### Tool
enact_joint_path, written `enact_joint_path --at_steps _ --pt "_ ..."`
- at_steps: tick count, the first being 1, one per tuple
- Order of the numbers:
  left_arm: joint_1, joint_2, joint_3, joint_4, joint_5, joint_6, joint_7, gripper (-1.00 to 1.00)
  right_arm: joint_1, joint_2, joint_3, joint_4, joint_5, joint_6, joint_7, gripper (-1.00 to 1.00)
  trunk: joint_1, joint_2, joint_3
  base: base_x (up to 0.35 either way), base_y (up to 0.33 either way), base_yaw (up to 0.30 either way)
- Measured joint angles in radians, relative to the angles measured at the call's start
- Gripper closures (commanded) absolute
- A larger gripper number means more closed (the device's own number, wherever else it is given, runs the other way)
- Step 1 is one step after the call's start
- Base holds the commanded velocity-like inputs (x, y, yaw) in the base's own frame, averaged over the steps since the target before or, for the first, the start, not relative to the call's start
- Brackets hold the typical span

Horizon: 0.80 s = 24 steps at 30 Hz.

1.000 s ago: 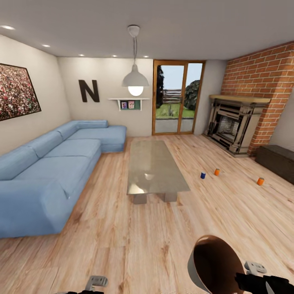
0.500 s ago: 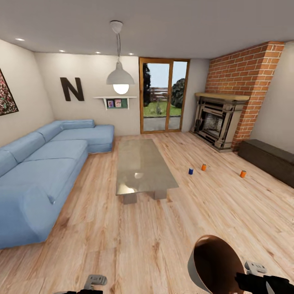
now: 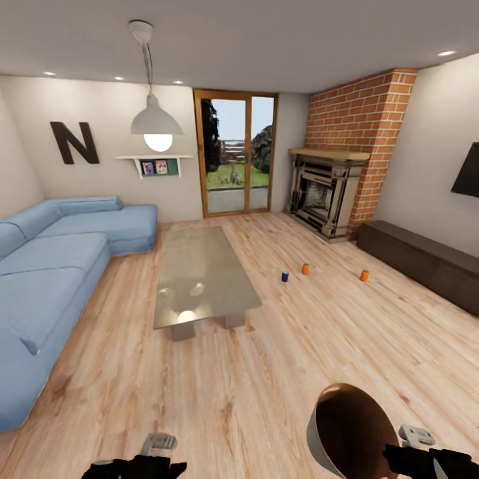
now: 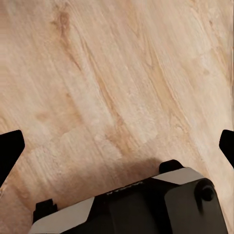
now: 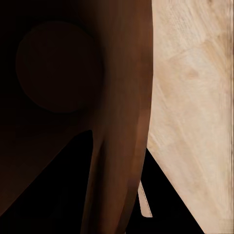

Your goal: Put the three can of soda from the living room inside the tash can in the kitchen.

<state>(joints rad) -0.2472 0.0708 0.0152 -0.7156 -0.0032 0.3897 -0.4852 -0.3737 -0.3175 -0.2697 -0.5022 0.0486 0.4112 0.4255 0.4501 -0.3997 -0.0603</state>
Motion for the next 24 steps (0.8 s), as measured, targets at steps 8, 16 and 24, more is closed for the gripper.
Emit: enact_joint_path --at_steps 8,16,24 --pt "-0.09 -0.003 -0.005 -0.05 -0.004 0.079 0.001 -1.0 0.0 -0.013 0.0 0.0 0.001 0.0 -0.001 1.0 0.0 0.0 -0.006 0.239 -0.202 -0.218" --pt "-0.104 -0.004 -0.005 -0.05 0.001 -0.003 -0.008 -1.0 0.0 -0.013 0.008 0.001 0.003 0.0 -0.012 1.0 0.0 0.0 -0.011 0.199 -0.244 -0.183" --pt "-0.104 -0.006 -0.006 -0.049 -0.003 -0.042 -0.005 -1.0 0.0 -0.011 0.009 0.001 0.005 -0.002 -0.014 1.0 0.0 0.0 -0.014 0.189 -0.259 -0.084"
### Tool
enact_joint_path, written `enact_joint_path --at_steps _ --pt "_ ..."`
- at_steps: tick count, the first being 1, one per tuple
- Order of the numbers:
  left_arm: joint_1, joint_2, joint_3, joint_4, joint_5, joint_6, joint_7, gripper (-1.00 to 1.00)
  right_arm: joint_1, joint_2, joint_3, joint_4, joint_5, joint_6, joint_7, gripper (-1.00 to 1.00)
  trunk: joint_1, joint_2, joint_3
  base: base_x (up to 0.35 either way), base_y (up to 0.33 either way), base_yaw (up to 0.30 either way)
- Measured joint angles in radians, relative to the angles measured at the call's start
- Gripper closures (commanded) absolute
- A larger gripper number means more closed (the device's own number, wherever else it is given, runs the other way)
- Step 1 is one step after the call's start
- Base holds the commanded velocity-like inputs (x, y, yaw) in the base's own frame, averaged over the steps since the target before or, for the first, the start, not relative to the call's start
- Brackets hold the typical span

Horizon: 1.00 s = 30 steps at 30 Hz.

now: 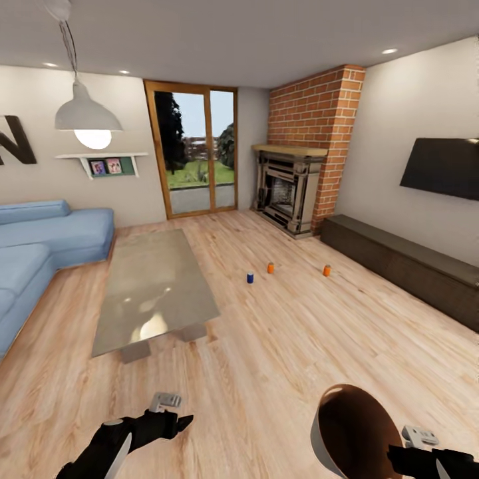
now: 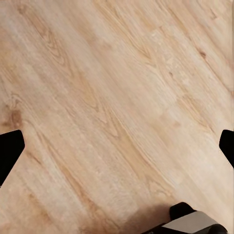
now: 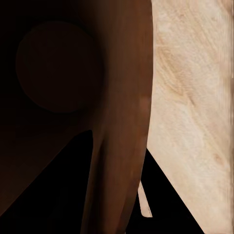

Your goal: Put the three can of soda from the living room inside the tash can in the kitchen.

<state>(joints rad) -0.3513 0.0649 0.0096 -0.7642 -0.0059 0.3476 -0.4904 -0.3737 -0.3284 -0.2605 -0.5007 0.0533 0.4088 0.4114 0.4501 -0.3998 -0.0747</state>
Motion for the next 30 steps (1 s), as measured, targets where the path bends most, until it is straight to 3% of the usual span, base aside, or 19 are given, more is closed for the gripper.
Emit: enact_joint_path --at_steps 20,30 --pt "-0.001 -0.001 0.0 0.002 -0.005 -0.005 0.006 -1.0 0.0 0.004 0.001 0.0 -0.001 -0.006 0.0 1.0 0.0 0.0 0.0 0.174 -0.284 -0.006" --pt "-0.001 -0.001 -0.002 0.002 -0.005 -0.005 0.007 -1.0 0.0 0.005 0.003 0.0 0.0 -0.002 0.0 1.0 0.0 0.0 -0.005 0.168 -0.29 -0.166"
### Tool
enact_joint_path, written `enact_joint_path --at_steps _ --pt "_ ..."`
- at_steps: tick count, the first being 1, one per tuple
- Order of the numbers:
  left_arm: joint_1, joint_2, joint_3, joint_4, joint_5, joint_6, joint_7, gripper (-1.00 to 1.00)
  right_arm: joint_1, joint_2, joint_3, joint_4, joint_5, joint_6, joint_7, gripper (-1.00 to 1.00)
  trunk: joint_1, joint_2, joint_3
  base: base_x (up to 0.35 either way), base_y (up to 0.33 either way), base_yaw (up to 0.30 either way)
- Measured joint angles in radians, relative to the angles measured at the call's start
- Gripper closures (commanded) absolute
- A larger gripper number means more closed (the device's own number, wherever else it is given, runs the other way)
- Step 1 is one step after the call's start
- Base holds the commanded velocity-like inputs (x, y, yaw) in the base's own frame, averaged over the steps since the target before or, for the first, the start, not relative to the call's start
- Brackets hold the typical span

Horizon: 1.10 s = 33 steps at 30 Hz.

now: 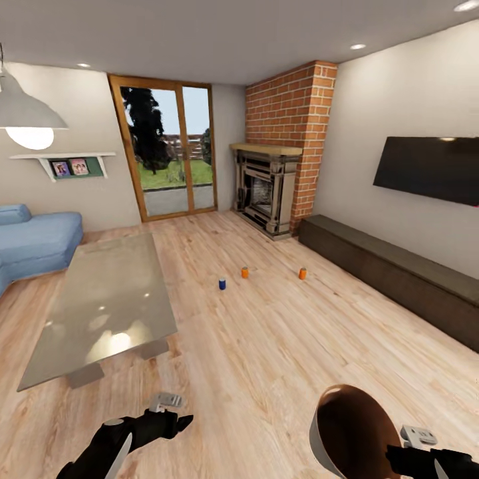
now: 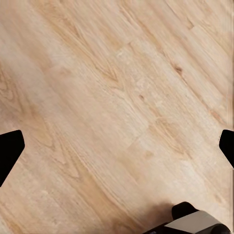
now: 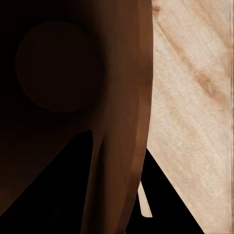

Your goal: Put the three can of soda from the living room inside the tash can in the kitchen.

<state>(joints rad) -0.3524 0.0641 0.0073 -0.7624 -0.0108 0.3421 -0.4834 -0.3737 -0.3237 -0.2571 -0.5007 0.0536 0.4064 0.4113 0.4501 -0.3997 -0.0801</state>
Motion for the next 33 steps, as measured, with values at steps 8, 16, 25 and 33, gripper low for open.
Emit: enact_joint_path --at_steps 8,16,25,33 --pt "0.0 0.0 -0.011 0.0 -0.001 0.0 0.001 -1.0 0.0 0.0 0.001 0.0 0.0 -0.002 0.0 1.0 0.0 0.0 -0.002 0.168 -0.29 -0.059" --pt "0.0 0.0 -0.013 0.0 -0.001 0.0 0.0 -1.0 0.0 0.0 0.003 0.0 0.001 -0.003 -0.001 1.0 0.0 0.0 -0.002 0.172 -0.29 -0.005" --pt "0.0 0.0 -0.013 0.0 -0.001 0.0 0.002 -1.0 0.0 0.001 0.003 0.0 0.001 -0.004 -0.002 1.0 0.0 0.0 -0.002 0.211 -0.273 0.0" --pt "0.0 -0.001 -0.013 0.001 -0.002 0.0 0.002 -1.0 0.0 0.001 0.003 0.0 0.0 -0.005 -0.001 1.0 0.0 0.0 -0.002 0.241 -0.243 -0.042"
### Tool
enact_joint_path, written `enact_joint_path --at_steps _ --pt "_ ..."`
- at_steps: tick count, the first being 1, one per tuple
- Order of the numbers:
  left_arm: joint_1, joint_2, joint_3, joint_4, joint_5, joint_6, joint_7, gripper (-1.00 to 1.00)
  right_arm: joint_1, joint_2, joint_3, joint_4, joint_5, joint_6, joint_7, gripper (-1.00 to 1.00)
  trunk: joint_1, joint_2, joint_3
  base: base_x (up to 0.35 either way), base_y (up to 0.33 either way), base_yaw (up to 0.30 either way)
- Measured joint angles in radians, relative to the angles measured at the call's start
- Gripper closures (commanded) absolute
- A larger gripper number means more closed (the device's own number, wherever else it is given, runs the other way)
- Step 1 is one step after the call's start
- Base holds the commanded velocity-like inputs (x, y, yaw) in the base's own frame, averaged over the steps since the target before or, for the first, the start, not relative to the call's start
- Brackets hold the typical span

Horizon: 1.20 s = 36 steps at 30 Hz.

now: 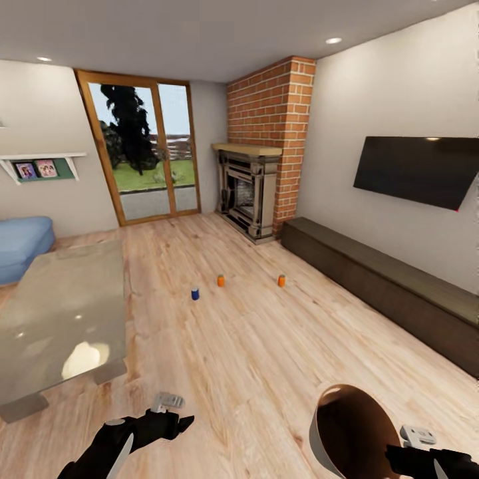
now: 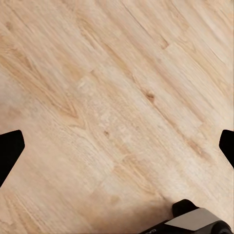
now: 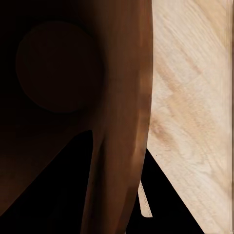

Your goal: Put the three can of soda from the living room inside the tash can in the kitchen.

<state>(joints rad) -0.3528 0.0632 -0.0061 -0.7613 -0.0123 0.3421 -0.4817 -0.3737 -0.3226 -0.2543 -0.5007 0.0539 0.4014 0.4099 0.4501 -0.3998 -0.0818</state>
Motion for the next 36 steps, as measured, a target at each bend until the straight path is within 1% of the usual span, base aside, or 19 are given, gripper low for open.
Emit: enact_joint_path --at_steps 5,12,17,23,36 --pt "0.0 0.0 0.0 0.002 0.0 0.0 0.0 -1.0 0.0 0.0 0.0 0.0 0.001 0.0 0.0 1.0 0.0 0.0 0.0 0.266 -0.211 -0.191" --pt "-0.001 0.001 -0.003 0.069 0.002 -0.011 -0.001 -1.0 0.0 0.0 0.0 0.0 0.001 0.0 0.0 1.0 0.0 0.0 0.0 0.28 -0.188 -0.24" --pt "-0.001 0.001 -0.003 0.082 0.003 -0.013 -0.001 -1.0 0.0 0.002 0.001 0.0 0.002 -0.001 0.0 1.0 0.0 0.0 0.0 0.291 -0.163 -0.209" --pt "-0.002 0.001 -0.002 0.084 0.002 -0.014 -0.003 -1.0 0.0 0.002 0.014 0.0 0.001 -0.002 0.0 1.0 0.0 0.0 0.0 0.312 -0.066 -0.052" --pt "-0.002 0.001 -0.003 0.085 0.002 -0.014 -0.004 -1.0 0.0 0.002 0.02 0.0 0.001 -0.002 -0.001 1.0 0.0 0.0 0.0 0.324 -0.005 -0.004"
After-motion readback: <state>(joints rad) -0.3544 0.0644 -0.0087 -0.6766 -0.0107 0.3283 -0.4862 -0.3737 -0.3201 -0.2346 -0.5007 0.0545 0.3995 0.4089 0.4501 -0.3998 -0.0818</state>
